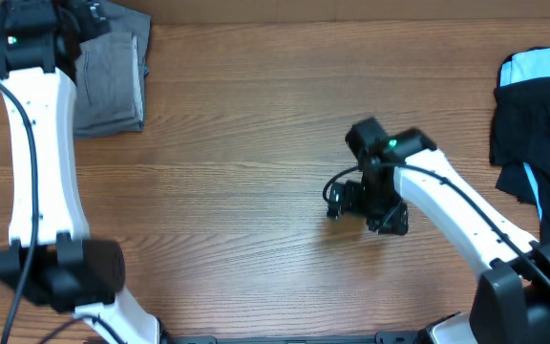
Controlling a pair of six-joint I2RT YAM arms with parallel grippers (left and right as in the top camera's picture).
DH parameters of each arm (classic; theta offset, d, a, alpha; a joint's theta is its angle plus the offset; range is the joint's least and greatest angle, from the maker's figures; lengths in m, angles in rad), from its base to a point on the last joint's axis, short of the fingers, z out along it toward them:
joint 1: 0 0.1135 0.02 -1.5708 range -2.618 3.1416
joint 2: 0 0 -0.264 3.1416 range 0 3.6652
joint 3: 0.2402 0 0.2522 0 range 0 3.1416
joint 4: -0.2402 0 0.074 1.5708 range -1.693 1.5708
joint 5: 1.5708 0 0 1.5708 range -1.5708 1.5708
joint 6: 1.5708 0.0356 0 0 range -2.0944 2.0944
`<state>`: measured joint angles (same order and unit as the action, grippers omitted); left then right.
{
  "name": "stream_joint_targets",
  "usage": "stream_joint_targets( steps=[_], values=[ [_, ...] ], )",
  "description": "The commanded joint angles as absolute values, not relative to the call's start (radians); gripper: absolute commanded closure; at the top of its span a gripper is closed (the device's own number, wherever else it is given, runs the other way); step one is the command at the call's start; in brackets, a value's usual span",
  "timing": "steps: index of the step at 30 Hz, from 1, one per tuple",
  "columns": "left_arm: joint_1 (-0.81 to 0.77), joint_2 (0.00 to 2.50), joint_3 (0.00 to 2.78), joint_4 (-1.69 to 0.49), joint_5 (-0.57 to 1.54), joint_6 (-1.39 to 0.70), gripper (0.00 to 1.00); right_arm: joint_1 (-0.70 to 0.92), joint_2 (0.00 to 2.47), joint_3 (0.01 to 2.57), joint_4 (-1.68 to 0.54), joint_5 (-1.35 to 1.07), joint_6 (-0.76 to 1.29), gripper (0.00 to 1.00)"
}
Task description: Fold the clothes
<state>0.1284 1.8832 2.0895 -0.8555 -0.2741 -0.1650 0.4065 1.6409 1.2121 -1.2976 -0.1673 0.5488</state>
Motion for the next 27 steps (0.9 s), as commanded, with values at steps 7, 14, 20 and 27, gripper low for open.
stream_joint_targets(
  steps=[7,14,20,27],
  values=[
    [-0.019,1.608,2.107,-1.107,0.106,-0.216,0.0,0.405,1.412,1.533,-1.546,-0.062,0.543,0.0],
    [-0.056,1.533,2.096,-1.393,0.124,-0.253,0.0,0.478,1.083,1.503,-1.592,-0.061,0.548,0.0],
    [-0.127,1.392,1.981,-1.429,0.12,-0.22,0.0,0.511,0.842,1.466,-1.581,-0.06,0.562,0.0],
    [-0.195,1.058,1.633,-1.326,0.15,-0.235,0.0,0.509,0.609,1.36,-1.558,0.032,0.562,0.0]
  ],
)
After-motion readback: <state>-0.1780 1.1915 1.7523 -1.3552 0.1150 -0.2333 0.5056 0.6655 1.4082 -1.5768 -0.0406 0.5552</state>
